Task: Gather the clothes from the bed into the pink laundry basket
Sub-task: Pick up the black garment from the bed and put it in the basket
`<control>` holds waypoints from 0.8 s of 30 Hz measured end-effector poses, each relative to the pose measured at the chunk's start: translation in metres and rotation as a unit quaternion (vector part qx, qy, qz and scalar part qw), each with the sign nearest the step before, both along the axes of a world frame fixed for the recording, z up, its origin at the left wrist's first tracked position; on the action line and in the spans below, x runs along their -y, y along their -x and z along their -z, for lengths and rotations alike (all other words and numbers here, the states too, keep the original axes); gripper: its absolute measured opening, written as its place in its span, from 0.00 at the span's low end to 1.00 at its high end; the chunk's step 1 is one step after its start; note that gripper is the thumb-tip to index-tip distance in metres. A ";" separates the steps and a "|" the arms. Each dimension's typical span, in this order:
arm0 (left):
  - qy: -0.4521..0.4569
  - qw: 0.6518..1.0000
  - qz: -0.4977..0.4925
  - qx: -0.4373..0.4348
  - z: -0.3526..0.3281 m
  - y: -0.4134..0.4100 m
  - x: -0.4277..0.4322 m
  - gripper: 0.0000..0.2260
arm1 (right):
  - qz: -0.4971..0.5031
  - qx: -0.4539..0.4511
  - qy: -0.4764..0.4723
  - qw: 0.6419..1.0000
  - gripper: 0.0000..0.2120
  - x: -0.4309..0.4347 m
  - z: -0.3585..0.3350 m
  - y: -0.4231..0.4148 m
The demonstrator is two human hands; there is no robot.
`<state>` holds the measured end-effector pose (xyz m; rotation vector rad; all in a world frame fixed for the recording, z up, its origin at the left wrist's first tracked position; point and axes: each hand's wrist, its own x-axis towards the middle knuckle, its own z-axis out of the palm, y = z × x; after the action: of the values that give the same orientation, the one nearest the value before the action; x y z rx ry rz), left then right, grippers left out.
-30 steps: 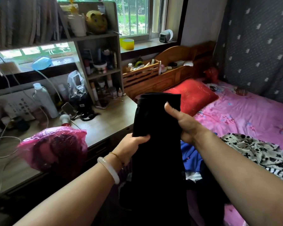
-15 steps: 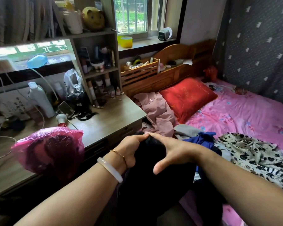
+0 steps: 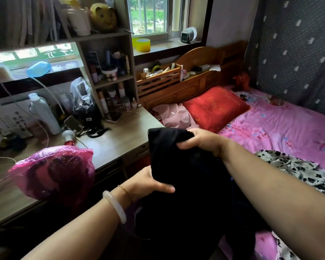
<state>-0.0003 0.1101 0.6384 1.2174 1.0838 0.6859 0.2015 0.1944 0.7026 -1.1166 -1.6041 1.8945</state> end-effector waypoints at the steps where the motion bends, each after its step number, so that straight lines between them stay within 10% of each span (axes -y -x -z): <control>1: 0.014 0.999 -0.047 0.022 0.001 -0.002 0.000 0.13 | 0.026 -0.003 0.007 1.000 0.09 -0.006 -0.001 0.000; 7: 0.134 0.963 -0.182 0.148 -0.001 -0.009 -0.009 0.17 | 0.055 0.188 -0.110 0.974 0.32 -0.019 0.002 -0.010; 14: 0.146 0.962 -0.182 0.144 -0.014 -0.014 -0.021 0.14 | -0.011 0.089 0.128 0.988 0.15 0.008 0.016 -0.014; 24: -0.101 0.984 -0.028 -0.142 0.043 -0.001 -0.024 0.69 | 0.233 -0.114 0.237 0.936 0.20 -0.004 0.011 -0.014</control>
<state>0.0011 0.1341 0.5959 1.4974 1.3117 0.6923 0.2153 0.1979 0.6918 -1.2639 -0.6861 2.0218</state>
